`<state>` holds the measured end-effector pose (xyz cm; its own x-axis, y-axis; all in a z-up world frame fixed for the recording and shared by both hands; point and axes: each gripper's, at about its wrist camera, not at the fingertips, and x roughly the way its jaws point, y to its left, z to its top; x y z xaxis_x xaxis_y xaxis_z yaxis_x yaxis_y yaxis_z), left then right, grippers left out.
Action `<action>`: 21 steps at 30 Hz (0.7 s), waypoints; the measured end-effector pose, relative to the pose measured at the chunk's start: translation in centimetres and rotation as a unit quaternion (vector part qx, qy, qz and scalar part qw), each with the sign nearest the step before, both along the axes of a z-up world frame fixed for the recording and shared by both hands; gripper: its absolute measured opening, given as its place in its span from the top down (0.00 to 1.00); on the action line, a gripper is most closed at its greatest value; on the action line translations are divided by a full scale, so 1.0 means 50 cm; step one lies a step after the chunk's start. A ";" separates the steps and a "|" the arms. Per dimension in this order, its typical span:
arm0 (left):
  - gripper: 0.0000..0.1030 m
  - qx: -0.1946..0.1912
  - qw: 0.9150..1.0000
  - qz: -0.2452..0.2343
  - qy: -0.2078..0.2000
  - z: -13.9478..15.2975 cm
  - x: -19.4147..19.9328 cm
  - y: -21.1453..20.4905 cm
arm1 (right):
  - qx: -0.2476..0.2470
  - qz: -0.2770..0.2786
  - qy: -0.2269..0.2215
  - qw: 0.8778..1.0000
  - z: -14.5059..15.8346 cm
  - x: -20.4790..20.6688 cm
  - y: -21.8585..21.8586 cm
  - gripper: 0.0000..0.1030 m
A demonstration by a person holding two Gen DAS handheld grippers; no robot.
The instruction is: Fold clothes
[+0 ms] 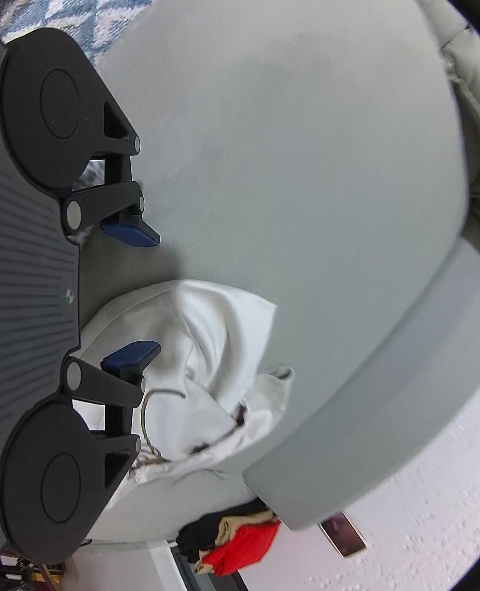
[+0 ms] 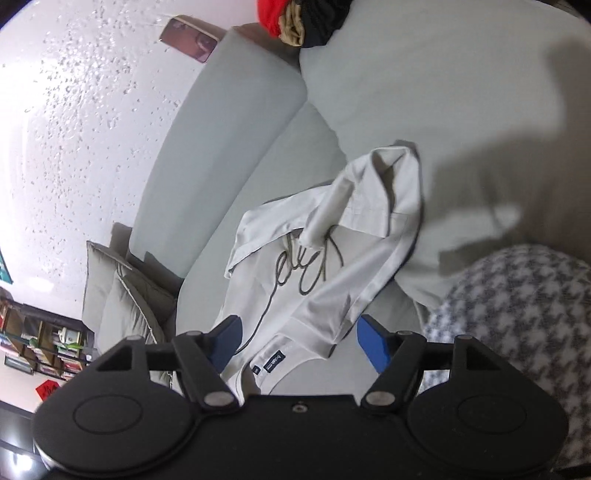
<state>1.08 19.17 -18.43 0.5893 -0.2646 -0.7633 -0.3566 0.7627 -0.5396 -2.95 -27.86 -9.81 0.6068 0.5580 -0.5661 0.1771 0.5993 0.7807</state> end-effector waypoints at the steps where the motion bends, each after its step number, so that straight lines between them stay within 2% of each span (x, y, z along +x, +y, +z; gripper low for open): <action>1: 0.48 -0.005 1.000 -0.002 0.001 -0.011 0.009 -0.002 | -0.005 -0.001 -0.004 1.000 0.001 0.001 0.001 0.34; 3: 0.49 -0.014 1.000 -0.005 -0.005 -0.017 0.017 -0.004 | -0.021 -0.010 -0.013 1.000 0.001 0.004 -0.005 0.36; 5: 0.49 -0.021 1.000 -0.012 -0.011 -0.021 0.024 -0.006 | -0.044 -0.028 -0.022 0.998 0.000 0.005 -0.021 0.44; 7: 0.48 -0.024 0.999 -0.024 -0.022 -0.020 0.026 -0.008 | -0.069 -0.046 -0.028 0.996 -0.007 0.017 -0.039 0.47; 8: 0.46 -0.027 0.999 -0.029 -0.028 -0.021 0.027 -0.009 | -0.081 -0.053 -0.023 0.995 -0.013 0.025 -0.049 0.48; 10: 0.28 -0.034 0.998 -0.038 -0.040 -0.022 0.030 -0.015 | -0.104 -0.064 -0.008 0.993 -0.028 0.040 -0.068 0.53; 11: 0.25 -0.037 0.997 -0.042 -0.046 -0.022 0.031 -0.019 | -0.112 -0.065 0.001 0.992 -0.037 0.049 -0.075 0.57; 12: 0.22 -0.035 0.997 -0.046 -0.050 -0.022 0.035 -0.025 | -0.120 -0.062 0.010 0.991 -0.046 0.057 -0.080 0.60; 15: 0.21 -0.017 0.997 -0.049 -0.048 -0.022 0.055 -0.047 | -0.149 -0.047 0.024 0.987 -0.068 0.080 -0.084 0.71; 17: 0.21 -0.015 0.998 -0.044 -0.048 -0.025 0.063 -0.050 | -0.155 -0.049 0.019 0.987 -0.076 0.093 -0.086 0.72; 21: 0.21 -0.014 0.998 -0.042 -0.054 -0.028 0.070 -0.052 | -0.115 -0.075 0.008 0.990 -0.097 0.109 -0.105 0.71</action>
